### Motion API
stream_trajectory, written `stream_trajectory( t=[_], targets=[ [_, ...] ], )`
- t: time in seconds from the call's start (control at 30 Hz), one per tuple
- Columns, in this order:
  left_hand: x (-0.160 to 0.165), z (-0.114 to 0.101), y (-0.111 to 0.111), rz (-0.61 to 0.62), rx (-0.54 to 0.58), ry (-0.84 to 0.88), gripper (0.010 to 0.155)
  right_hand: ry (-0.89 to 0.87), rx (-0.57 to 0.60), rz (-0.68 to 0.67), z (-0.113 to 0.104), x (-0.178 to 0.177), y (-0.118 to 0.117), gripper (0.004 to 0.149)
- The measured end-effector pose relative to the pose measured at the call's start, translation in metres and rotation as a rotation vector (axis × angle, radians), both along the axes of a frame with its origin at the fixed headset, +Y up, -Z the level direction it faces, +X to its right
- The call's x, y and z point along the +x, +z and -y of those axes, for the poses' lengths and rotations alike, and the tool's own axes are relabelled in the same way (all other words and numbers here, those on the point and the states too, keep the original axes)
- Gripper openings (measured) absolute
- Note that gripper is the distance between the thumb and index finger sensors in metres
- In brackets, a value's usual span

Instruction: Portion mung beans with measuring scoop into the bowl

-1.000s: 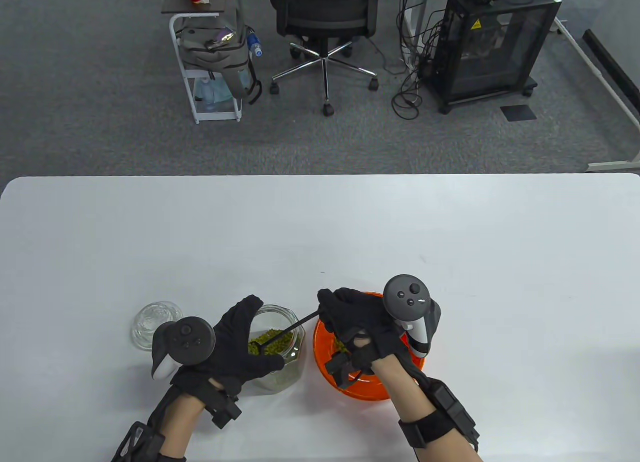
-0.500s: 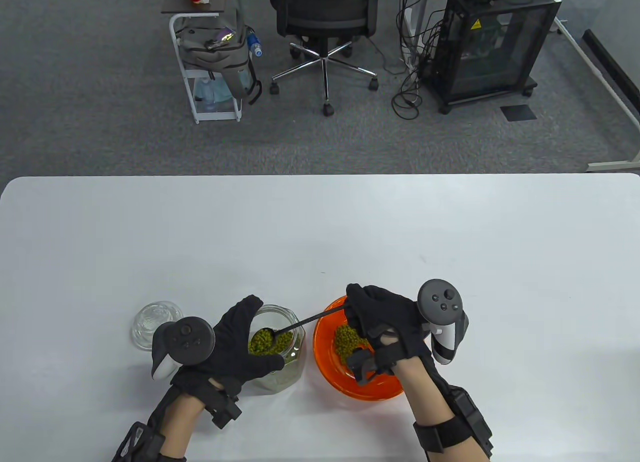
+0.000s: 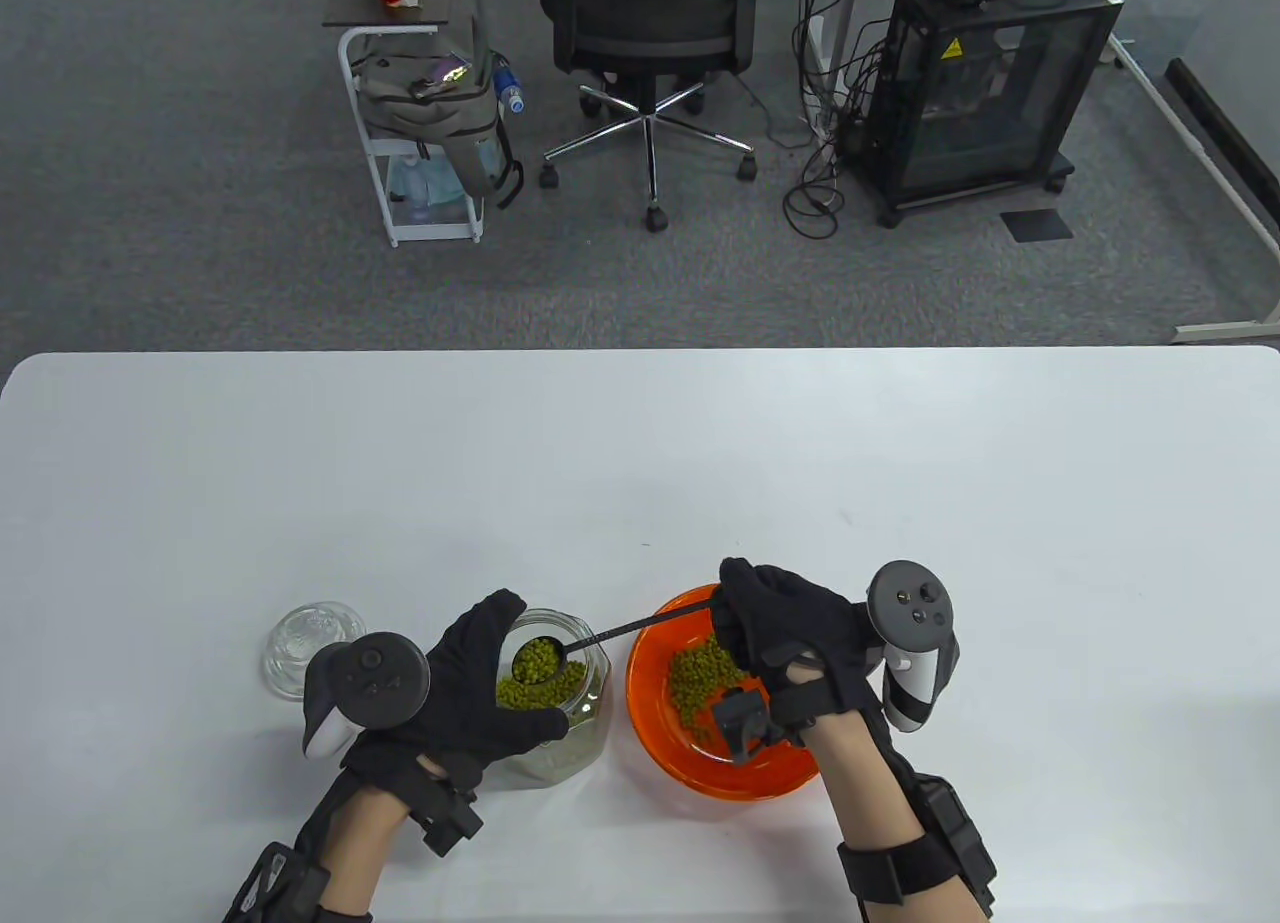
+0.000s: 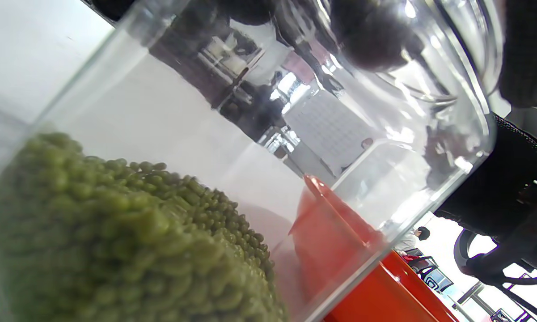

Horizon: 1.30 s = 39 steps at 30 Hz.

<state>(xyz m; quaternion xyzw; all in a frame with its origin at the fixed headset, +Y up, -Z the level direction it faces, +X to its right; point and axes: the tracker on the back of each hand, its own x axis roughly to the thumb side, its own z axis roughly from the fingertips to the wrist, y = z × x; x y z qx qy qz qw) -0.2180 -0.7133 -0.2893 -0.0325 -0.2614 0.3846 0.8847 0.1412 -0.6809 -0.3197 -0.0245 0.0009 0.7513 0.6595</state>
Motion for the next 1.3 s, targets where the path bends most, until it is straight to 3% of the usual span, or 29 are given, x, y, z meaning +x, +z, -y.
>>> stream_trajectory(
  t=[0.47,0.8,1.1,1.3],
  targets=[
    [0.0,0.0,0.0,0.0,0.0,-0.001,0.124,-0.114,-0.051,-0.011,-0.006,0.026,-0.004,0.042],
    [0.0,0.0,0.0,0.0,-0.001,-0.001,0.124,-0.157,-0.056,0.031,-0.009,0.073,-0.002,0.042],
    [0.0,0.0,0.0,-0.001,-0.002,0.001,0.124,-0.106,-0.098,0.055,0.012,0.123,0.001,0.042],
    [0.0,0.0,0.0,-0.001,-0.002,0.002,0.124,-0.05,-0.122,0.052,0.027,0.134,0.0,0.042]
  ],
)
